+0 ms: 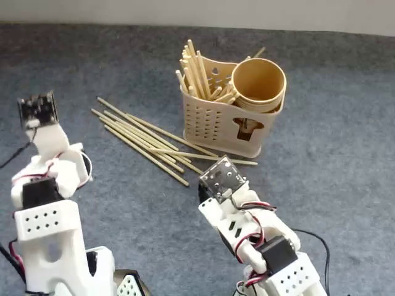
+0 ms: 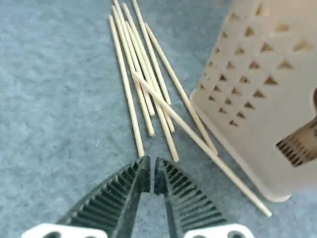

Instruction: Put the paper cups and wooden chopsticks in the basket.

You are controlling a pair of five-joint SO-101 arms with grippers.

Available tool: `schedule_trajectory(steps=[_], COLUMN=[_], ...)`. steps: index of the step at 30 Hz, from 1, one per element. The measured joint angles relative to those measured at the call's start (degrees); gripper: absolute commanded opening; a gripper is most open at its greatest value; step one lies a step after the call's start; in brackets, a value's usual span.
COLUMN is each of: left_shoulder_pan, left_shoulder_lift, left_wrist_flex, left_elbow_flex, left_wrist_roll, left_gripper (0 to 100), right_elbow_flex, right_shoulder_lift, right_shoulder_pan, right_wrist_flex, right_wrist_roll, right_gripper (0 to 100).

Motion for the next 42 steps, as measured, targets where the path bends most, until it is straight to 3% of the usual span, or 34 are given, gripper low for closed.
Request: schedule_trajectory(steps=[6, 11, 18, 24, 32, 42], left_shoulder_pan=[-4.1, -4.2, -10.1, -11.3, -11.3, -11.3], left_shoulder_lift=[-0.4, -0.6, -0.6, -0.6, -0.6, -0.6], left_wrist_flex=[-7.5, -8.7, -9.1, -9.2, -9.2, -9.2], left_elbow_flex=[10.4, 11.8, 12.7, 12.8, 13.2, 13.2], left_wrist_roll=[3.1, 2.9, 2.9, 2.9, 2.9, 2.9], left_gripper=[3, 3, 3, 3, 3, 3], right_elbow_flex=[-6.0, -13.9, -25.8, -36.7, -52.7, -69.2], right_shoulder_lift=[1.8, 14.2, 32.5, 51.4, 75.8, 98.4], right_shoulder_pan=[-1.6, -7.3, -13.9, -14.0, -14.0, -9.3], right_wrist_flex=[1.9, 3.3, 3.3, 3.3, 3.3, 3.3], right_wrist_roll=[1.9, 1.9, 2.0, 5.6, 6.6, 15.6], right_gripper=[3.4, 3.6, 3.9, 4.4, 20.7, 20.6])
